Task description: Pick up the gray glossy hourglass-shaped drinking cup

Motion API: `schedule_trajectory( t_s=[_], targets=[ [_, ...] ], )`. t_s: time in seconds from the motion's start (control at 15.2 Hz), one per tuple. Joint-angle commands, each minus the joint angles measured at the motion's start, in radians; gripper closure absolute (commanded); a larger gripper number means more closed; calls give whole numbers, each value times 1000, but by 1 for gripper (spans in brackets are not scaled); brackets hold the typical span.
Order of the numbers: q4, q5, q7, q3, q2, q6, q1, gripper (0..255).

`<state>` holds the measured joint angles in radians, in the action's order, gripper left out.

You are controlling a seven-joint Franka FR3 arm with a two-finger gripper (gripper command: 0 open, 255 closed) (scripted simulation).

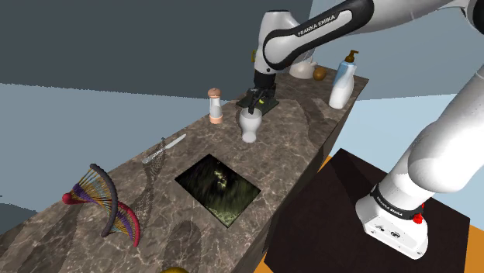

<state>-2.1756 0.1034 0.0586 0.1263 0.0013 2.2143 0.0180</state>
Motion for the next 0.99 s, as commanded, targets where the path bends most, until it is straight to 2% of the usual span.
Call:
schedule_trajectory(
  t_s=[0.0,0.26,0.86,0.92],
  targets=[
    [61,-12,24,9,82,25,9,0],
    [155,-32,49,12,217,67,23,0],
    [124,-36,47,10,276,156,26,0],
    [127,-37,47,10,278,155,26,255]
  ],
)
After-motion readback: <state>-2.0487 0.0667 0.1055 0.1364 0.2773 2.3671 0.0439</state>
